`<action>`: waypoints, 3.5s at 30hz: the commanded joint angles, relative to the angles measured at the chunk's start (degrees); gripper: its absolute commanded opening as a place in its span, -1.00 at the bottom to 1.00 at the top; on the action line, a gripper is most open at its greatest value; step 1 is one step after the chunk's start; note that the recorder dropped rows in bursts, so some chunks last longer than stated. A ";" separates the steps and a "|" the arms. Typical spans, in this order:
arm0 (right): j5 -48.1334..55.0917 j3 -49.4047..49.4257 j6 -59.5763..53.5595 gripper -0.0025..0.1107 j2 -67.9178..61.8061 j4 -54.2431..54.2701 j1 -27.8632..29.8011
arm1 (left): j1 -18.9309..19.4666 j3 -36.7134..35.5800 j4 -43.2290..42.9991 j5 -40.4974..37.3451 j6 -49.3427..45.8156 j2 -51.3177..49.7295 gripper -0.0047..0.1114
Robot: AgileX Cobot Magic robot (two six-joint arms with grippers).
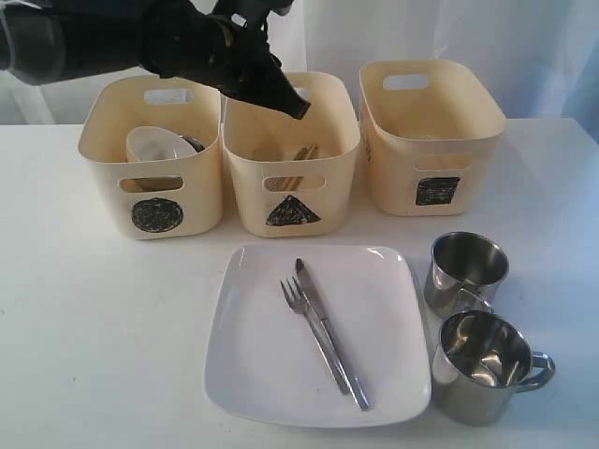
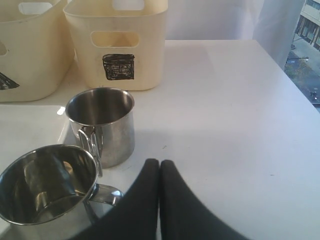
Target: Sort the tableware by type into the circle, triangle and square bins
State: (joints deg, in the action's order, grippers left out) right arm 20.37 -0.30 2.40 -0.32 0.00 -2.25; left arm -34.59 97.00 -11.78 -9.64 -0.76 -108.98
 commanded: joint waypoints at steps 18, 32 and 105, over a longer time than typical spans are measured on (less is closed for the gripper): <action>-0.79 0.30 -0.21 -0.96 0.32 0.00 -0.05 | -12.02 -0.26 20.12 -41.56 -24.84 5.59 -0.92; -0.79 0.30 -0.21 -0.96 0.32 0.00 -0.05 | -12.02 -0.26 17.26 -42.19 18.85 3.09 -0.76; -0.79 0.30 -0.21 -0.96 0.32 0.00 -0.05 | -11.91 -0.26 11.78 -42.40 35.80 -11.11 -0.05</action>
State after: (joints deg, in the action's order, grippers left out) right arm 20.37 -0.30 2.40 -0.32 0.00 -2.25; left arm -46.47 97.00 1.89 -50.28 33.53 -120.50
